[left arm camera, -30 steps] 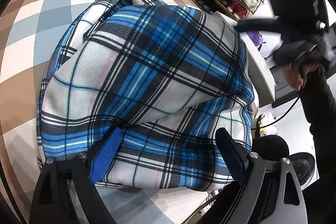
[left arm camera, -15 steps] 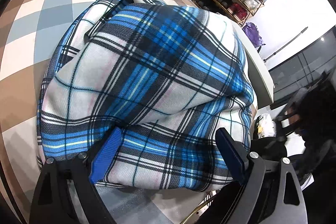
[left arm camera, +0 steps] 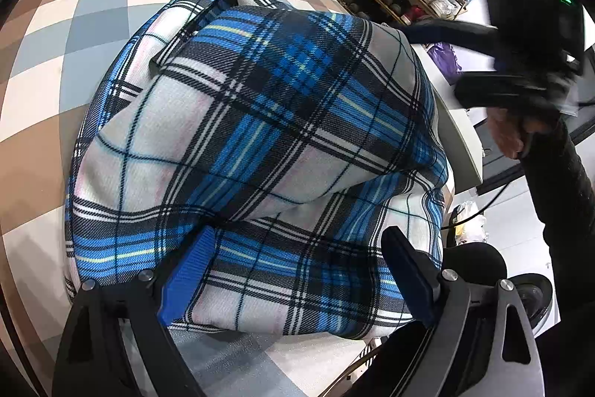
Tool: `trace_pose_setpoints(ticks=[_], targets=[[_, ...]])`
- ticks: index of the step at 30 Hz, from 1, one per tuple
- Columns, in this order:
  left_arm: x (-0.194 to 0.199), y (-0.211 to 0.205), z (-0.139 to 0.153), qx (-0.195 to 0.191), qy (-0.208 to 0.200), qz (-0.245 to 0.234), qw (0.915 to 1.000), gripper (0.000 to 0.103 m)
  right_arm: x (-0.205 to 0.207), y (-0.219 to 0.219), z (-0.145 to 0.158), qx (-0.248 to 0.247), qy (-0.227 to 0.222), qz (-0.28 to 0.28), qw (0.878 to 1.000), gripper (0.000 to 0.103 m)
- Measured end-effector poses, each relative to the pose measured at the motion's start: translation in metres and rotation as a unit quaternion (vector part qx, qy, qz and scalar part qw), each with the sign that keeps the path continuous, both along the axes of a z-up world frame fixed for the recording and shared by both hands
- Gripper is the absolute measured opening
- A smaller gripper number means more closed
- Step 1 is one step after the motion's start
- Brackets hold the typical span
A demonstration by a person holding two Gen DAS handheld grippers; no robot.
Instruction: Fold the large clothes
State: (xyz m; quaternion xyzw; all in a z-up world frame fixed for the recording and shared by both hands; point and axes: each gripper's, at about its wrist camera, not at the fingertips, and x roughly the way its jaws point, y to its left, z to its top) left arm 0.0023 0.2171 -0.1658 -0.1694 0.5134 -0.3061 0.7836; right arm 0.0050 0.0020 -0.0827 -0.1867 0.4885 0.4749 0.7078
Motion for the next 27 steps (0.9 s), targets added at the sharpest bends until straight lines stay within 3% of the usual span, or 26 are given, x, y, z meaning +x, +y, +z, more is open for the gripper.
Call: trace_pose_setpoints(ticks=[1,2,5,9,13,18,23,27], targets=[[0.0,0.001,0.0,-0.003,0.001,0.0,1.0,0.087,0.001,0.007,-0.005,-0.012,0.013,0.005,1.0,0.036],[0.0,0.002,-0.001,-0.006,0.001,0.0,1.0,0.087,-0.007,0.013,-0.006,-0.015,0.017,0.022,1.0,0.032],[-0.001,0.005,-0.002,-0.011,0.003,-0.001,0.9999,0.087,-0.067,0.014,0.011,-0.01,-0.076,0.113,0.991,0.016],[0.0,0.003,-0.001,-0.004,0.003,-0.003,1.0,0.087,-0.121,-0.004,0.018,-0.009,-0.139,0.165,0.976,0.006],[-0.001,0.0,-0.001,0.005,0.001,-0.003,1.0,0.087,-0.152,-0.016,0.006,-0.02,-0.182,0.165,0.969,0.006],[0.003,-0.002,-0.001,0.001,0.001,-0.002,1.0,0.087,-0.16,-0.029,0.006,-0.012,-0.167,0.17,0.971,0.006],[0.004,-0.004,0.0,0.007,0.0,-0.001,1.0,0.087,-0.152,-0.019,-0.01,-0.031,-0.125,0.166,0.978,0.009],[0.004,-0.002,0.0,0.0,0.002,0.002,1.0,0.087,-0.115,-0.008,-0.017,-0.027,-0.04,0.122,0.991,0.009]])
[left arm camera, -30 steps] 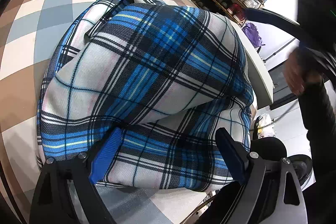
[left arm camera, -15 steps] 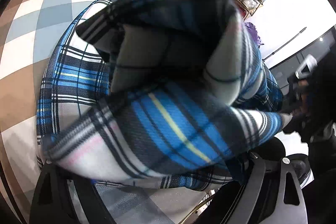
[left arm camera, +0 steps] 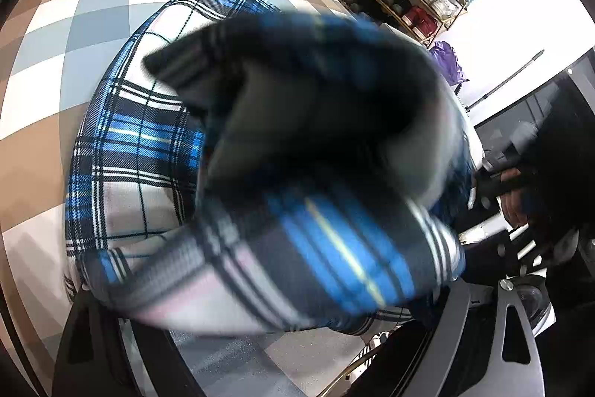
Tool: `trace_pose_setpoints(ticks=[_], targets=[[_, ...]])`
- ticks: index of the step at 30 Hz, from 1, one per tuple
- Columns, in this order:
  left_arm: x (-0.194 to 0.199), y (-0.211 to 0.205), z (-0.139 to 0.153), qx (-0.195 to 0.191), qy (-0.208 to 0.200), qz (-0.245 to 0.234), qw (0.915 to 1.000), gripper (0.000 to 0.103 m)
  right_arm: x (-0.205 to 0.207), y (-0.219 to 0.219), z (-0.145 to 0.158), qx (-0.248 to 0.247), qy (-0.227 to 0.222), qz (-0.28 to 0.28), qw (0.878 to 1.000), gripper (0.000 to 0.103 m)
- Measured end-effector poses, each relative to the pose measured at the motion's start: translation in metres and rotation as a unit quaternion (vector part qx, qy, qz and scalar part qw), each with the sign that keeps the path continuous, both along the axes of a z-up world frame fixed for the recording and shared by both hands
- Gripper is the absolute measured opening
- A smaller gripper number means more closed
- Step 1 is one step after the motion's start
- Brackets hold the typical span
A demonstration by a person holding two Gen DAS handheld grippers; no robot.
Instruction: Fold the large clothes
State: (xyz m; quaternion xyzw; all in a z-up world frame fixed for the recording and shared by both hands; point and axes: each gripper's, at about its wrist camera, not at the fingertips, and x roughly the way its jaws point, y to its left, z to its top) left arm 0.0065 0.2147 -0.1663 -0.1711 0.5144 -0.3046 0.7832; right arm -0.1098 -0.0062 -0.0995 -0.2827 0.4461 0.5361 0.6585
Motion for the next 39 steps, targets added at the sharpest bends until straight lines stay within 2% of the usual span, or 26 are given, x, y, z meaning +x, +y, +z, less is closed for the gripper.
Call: trace_pose_setpoints(ticks=[3,5,7,9,14,17,19,21,26,27,28,32,35,37,39], targets=[[0.0,0.003,-0.001,-0.008,0.002,0.0,1.0,0.087,0.028,-0.001,0.008,0.025,0.07,-0.049,0.996,0.017],[0.001,0.003,-0.001,-0.008,0.003,0.0,1.0,0.087,0.04,-0.002,0.017,0.048,0.091,-0.069,0.992,0.032],[0.001,0.002,-0.001,-0.004,0.002,-0.001,1.0,0.087,0.046,-0.006,0.029,0.079,0.1,-0.086,0.988,0.059],[0.0,0.001,0.0,-0.002,0.001,-0.002,1.0,0.087,0.051,-0.008,0.042,0.11,0.107,-0.096,0.983,0.066],[0.001,0.001,0.0,-0.003,0.001,-0.002,1.0,0.087,0.067,-0.011,0.067,0.135,0.091,-0.116,0.98,0.067],[0.002,0.0,0.0,-0.002,0.001,-0.002,1.0,0.087,0.095,-0.009,0.078,0.121,0.062,-0.166,0.977,0.068],[0.003,-0.001,0.001,-0.001,0.001,-0.001,1.0,0.087,0.11,0.002,0.08,0.089,0.055,-0.202,0.974,0.068],[0.004,-0.002,0.001,-0.004,0.002,-0.001,1.0,0.087,0.123,0.017,0.076,0.033,0.04,-0.24,0.969,0.067],[0.002,0.003,-0.001,-0.007,0.003,-0.002,1.0,0.087,0.115,0.05,0.058,-0.086,0.037,-0.256,0.962,0.051],[0.003,0.003,-0.002,-0.007,0.002,-0.002,1.0,0.087,0.113,0.059,0.051,-0.114,0.047,-0.257,0.958,0.043],[0.002,0.004,-0.002,-0.008,0.002,-0.002,1.0,0.087,0.112,0.061,0.046,-0.136,0.047,-0.264,0.954,0.041],[0.002,0.003,-0.002,-0.005,0.002,-0.002,1.0,0.087,0.115,0.066,0.027,-0.215,0.025,-0.295,0.931,0.042],[0.002,0.003,-0.001,-0.003,0.001,-0.003,1.0,0.087,0.114,0.071,0.013,-0.24,0.06,-0.295,0.923,0.041],[0.002,0.0,-0.002,-0.004,0.0,-0.004,1.0,0.087,0.107,0.079,0.008,-0.261,0.022,-0.283,0.923,0.019],[0.002,0.001,-0.002,-0.008,0.001,-0.004,1.0,0.087,0.103,0.08,0.008,-0.273,-0.015,-0.278,0.921,0.01]])
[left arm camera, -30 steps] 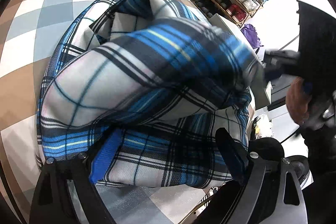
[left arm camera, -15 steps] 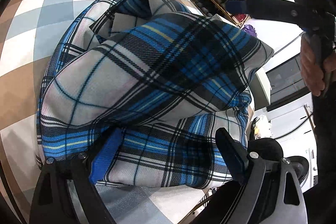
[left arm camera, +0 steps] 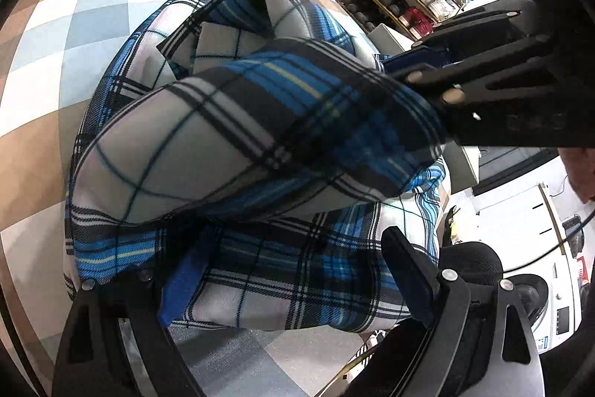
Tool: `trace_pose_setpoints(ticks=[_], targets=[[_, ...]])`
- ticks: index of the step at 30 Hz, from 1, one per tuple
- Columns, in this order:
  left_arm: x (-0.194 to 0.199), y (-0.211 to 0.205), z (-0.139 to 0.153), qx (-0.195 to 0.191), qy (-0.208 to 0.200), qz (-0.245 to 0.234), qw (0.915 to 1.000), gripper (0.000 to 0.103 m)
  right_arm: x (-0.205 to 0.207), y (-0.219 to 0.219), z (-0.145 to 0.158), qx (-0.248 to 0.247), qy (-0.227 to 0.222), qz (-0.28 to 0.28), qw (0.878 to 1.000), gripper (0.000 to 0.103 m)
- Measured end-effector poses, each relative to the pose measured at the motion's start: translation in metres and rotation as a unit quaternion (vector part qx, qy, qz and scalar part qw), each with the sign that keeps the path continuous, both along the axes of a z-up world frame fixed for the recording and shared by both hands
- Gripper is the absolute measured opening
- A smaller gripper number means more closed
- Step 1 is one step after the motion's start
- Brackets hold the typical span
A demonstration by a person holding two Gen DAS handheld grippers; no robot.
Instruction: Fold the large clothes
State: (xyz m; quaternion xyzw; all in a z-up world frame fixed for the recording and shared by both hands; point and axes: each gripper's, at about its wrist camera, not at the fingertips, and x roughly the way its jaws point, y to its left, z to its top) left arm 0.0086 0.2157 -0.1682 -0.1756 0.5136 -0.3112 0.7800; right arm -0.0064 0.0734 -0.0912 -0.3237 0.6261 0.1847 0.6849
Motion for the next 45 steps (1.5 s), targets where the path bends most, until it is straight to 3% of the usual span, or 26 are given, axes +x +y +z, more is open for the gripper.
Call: trace_pose_setpoints(ticks=[5,15,18,20,22,24,26,27,30,33,35,37,38,39,45], targets=[[-0.003,0.002,-0.001,0.0,-0.002,-0.003,1.0,0.087,-0.009,-0.006,0.017,-0.019,-0.044,0.033,0.998,0.001],[-0.005,0.0,-0.002,0.002,-0.004,-0.002,1.0,0.087,0.013,-0.012,0.042,-0.002,-0.112,0.036,0.993,0.0],[-0.004,0.001,-0.003,0.0,-0.002,-0.001,1.0,0.087,0.028,-0.018,0.061,0.021,-0.142,0.014,0.99,0.0],[-0.004,0.001,-0.003,0.0,-0.001,0.0,1.0,0.087,0.04,-0.024,0.073,0.036,-0.188,-0.002,0.982,0.0],[-0.004,0.001,-0.003,0.0,-0.002,0.0,1.0,0.087,0.057,-0.035,0.083,0.092,-0.175,-0.045,0.979,0.0],[-0.005,0.002,-0.004,-0.001,-0.001,0.0,1.0,0.087,0.064,-0.04,0.083,0.145,-0.125,-0.056,0.98,0.0],[-0.005,0.002,-0.003,-0.001,-0.001,0.0,1.0,0.087,0.058,-0.037,0.081,0.164,-0.109,-0.035,0.98,0.005],[-0.005,0.003,-0.003,-0.001,-0.001,0.0,1.0,0.087,0.054,-0.034,0.077,0.174,-0.077,-0.026,0.981,0.013],[-0.005,0.003,-0.004,-0.001,-0.001,0.0,1.0,0.087,0.04,-0.025,0.065,0.163,-0.033,-0.012,0.986,0.055],[-0.006,0.003,-0.004,0.0,-0.002,0.0,1.0,0.087,0.022,-0.016,0.051,0.118,-0.027,0.03,0.992,0.06],[-0.005,0.001,-0.003,0.002,-0.003,-0.001,1.0,0.087,0.023,-0.021,0.042,0.122,0.0,0.021,0.992,0.063],[-0.005,0.002,-0.003,0.0,-0.001,0.001,1.0,0.087,0.023,-0.023,0.034,0.133,0.018,0.013,0.991,0.055],[-0.005,0.002,-0.004,0.0,-0.002,0.001,1.0,0.087,0.022,-0.023,0.033,0.131,0.0,0.015,0.991,0.02],[-0.005,0.002,-0.003,0.001,-0.002,0.001,1.0,0.087,0.02,-0.021,0.033,0.129,-0.016,0.024,0.991,0.004],[-0.004,0.001,-0.003,0.002,-0.001,0.003,1.0,0.087,0.001,-0.006,0.048,0.12,-0.124,0.094,0.98,0.003]])
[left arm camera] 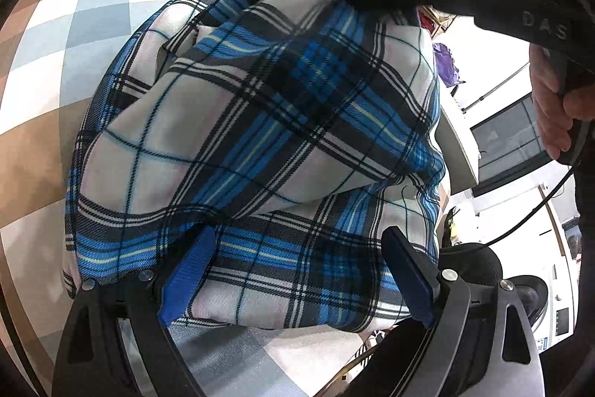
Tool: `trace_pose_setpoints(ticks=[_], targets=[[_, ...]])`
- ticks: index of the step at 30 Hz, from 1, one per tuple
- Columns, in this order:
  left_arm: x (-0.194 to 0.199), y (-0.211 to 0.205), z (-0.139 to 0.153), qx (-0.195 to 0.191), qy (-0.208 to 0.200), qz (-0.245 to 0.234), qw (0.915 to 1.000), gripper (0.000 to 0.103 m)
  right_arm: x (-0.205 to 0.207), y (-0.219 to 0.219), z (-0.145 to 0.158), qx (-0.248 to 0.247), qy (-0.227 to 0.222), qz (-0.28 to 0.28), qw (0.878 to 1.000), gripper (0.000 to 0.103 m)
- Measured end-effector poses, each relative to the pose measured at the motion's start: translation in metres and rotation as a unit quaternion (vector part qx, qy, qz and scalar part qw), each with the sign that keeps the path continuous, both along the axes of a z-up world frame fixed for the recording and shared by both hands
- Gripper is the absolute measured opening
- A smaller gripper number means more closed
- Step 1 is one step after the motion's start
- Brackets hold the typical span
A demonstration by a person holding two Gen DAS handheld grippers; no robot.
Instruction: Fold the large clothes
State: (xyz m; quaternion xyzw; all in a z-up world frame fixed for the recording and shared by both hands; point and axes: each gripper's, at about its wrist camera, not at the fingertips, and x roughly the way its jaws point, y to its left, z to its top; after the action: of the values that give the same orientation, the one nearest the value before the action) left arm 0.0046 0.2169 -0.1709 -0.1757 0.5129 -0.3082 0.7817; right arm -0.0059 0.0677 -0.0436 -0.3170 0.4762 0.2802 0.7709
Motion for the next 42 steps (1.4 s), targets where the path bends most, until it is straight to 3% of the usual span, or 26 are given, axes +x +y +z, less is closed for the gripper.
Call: trace_pose_setpoints(ticks=[7,11,14,18,20,22,24,25,27,30,34,38,39,40,42], targets=[[0.0,0.006,0.0,0.013,-0.004,0.02,0.9997,0.087,0.01,0.01,0.005,0.051,-0.05,0.01,0.997,0.003],[0.0,0.01,-0.002,0.006,-0.001,0.027,0.9996,0.087,0.045,0.012,-0.011,0.098,-0.031,-0.036,0.994,0.004],[-0.001,0.01,-0.001,0.009,-0.001,0.025,0.9996,0.087,0.07,0.015,-0.031,0.124,0.013,-0.069,0.99,0.013],[-0.003,0.017,0.002,0.01,0.002,0.032,0.9994,0.087,0.092,0.001,-0.036,0.236,0.088,-0.123,0.96,0.019],[-0.006,0.023,0.007,0.017,0.001,0.043,0.9989,0.087,0.086,-0.02,-0.018,0.3,0.094,-0.129,0.941,0.031],[-0.014,0.037,0.024,0.001,-0.021,0.06,0.998,0.087,0.068,-0.05,0.004,0.349,0.068,-0.132,0.925,0.08],[-0.017,0.048,0.044,-0.014,-0.054,0.069,0.9961,0.088,0.036,-0.091,0.026,0.397,0.026,-0.131,0.908,0.096],[-0.015,0.054,0.058,-0.011,-0.077,0.083,0.9935,0.088,0.023,-0.106,0.03,0.413,0.016,-0.132,0.901,0.103],[-0.007,0.059,0.082,-0.006,-0.111,0.107,0.9881,0.088,-0.009,-0.14,0.029,0.446,0.007,-0.134,0.885,0.103],[0.02,0.056,0.102,-0.023,-0.127,0.1,0.9866,0.088,-0.044,-0.17,0.005,0.467,0.025,-0.14,0.872,0.103],[0.062,0.042,0.098,-0.022,-0.083,0.071,0.9938,0.088,-0.057,-0.18,-0.046,0.452,0.087,-0.161,0.873,0.103],[0.089,0.023,0.071,-0.021,0.022,0.022,0.9993,0.088,-0.052,-0.171,-0.081,0.4,0.125,-0.189,0.888,0.103],[0.092,0.018,0.064,-0.001,0.038,0.01,0.9992,0.088,-0.048,-0.169,-0.083,0.392,0.123,-0.191,0.892,0.103],[0.091,0.013,0.064,0.009,0.045,0.005,0.9989,0.087,-0.044,-0.17,-0.085,0.395,0.122,-0.195,0.889,0.103],[0.086,0.013,0.064,-0.005,0.065,-0.003,0.9979,0.087,-0.031,-0.173,-0.091,0.401,0.135,-0.22,0.879,0.103]])
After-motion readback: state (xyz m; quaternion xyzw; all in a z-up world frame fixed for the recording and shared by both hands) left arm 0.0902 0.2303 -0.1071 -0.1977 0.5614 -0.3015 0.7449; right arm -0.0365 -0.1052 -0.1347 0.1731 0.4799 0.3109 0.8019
